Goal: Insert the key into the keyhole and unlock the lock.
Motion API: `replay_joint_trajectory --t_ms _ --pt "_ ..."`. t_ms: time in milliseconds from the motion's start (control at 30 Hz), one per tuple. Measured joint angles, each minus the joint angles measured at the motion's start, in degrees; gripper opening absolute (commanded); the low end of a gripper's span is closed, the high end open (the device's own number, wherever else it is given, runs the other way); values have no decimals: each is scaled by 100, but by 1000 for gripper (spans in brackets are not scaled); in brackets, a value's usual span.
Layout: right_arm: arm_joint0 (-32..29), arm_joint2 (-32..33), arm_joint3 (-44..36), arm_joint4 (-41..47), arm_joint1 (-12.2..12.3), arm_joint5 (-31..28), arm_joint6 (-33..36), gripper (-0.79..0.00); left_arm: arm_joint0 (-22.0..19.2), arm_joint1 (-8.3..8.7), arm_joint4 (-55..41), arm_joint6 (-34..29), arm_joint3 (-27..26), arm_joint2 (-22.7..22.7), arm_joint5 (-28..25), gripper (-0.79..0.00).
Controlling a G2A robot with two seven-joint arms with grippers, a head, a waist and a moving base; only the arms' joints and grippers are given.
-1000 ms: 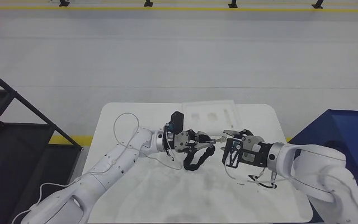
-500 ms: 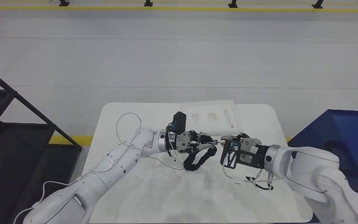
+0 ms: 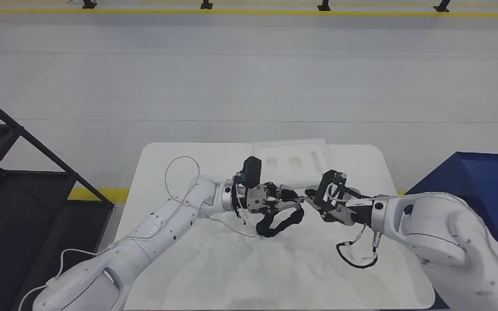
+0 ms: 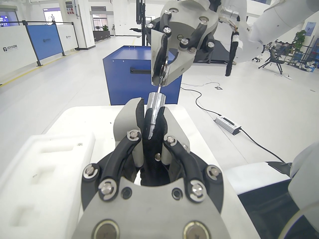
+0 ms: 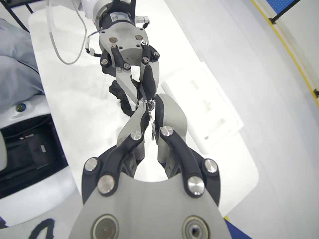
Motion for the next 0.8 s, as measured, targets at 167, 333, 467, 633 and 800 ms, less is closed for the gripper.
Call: replay_joint_trajectory --t_ms 167,333,467,633,800 --pt "146 -48 187 673 -20 559 294 -785 -33 -21 119 82 37 30 0 -785" --pt "281 -132 348 1176 -40 1070 601 -785 -72 -53 317 180 56 26 0 -785" --pt "398 -194 434 1459 -59 1323 696 0 -73 -73 433 224 110 8 0 -785" --pt "474 -203 482 1550 -70 1374 647 0 -90 -92 598 41 260 -55 49 -785" --pt "448 -63 499 1530 -53 1308 586 0 -68 -107 732 -273 399 -112 136 -785"
